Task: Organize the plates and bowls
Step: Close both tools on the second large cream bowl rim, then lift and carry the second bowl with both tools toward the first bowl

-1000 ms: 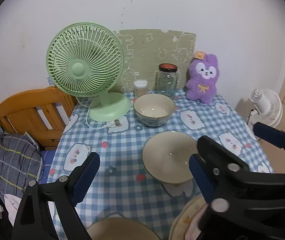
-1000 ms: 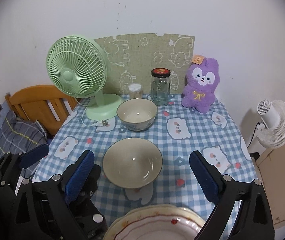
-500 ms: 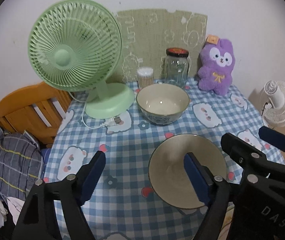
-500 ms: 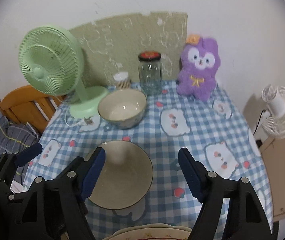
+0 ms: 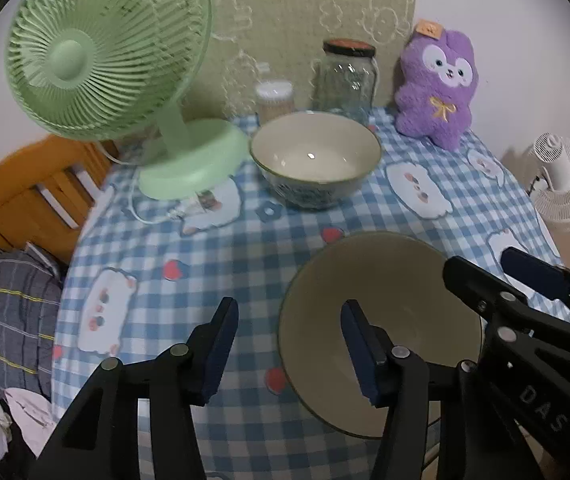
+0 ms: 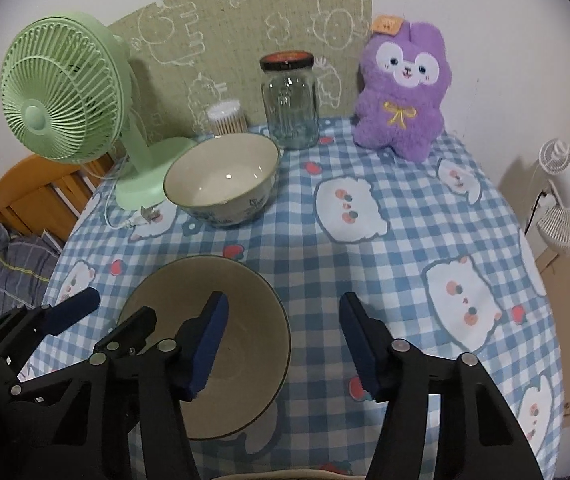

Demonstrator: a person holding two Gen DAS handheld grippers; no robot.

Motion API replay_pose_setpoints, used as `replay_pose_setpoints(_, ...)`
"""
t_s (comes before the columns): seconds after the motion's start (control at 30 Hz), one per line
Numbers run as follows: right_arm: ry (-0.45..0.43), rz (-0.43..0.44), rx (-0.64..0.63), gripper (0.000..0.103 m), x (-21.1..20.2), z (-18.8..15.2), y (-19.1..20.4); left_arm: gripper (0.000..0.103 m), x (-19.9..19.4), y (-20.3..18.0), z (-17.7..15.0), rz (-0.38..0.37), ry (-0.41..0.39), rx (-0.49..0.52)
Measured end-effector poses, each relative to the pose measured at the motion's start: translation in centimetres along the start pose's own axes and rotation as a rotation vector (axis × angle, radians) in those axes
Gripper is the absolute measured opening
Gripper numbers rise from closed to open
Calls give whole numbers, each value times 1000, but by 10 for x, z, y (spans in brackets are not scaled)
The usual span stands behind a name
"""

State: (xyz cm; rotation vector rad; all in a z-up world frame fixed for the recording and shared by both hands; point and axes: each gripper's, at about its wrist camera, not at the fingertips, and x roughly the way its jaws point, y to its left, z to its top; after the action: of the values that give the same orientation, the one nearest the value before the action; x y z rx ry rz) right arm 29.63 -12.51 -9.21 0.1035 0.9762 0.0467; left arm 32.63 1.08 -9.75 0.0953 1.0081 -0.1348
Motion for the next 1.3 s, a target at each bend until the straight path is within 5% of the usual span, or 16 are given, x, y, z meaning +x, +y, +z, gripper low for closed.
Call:
replay_pose_setpoints(0.3, 86, 8, -13, 43, 21, -6, -1, 32, 14, -3, -2, -10, 59, 9)
replay_pose_setpoints(0.57, 116, 23, -26, 14, 29, -10, 2, 24, 16, -2, -1, -23, 73, 5)
replay_pose_setpoints(1.3, 108, -20, -35, 13, 18, -13, 3, 9, 10, 2, -6, -39, 87, -8)
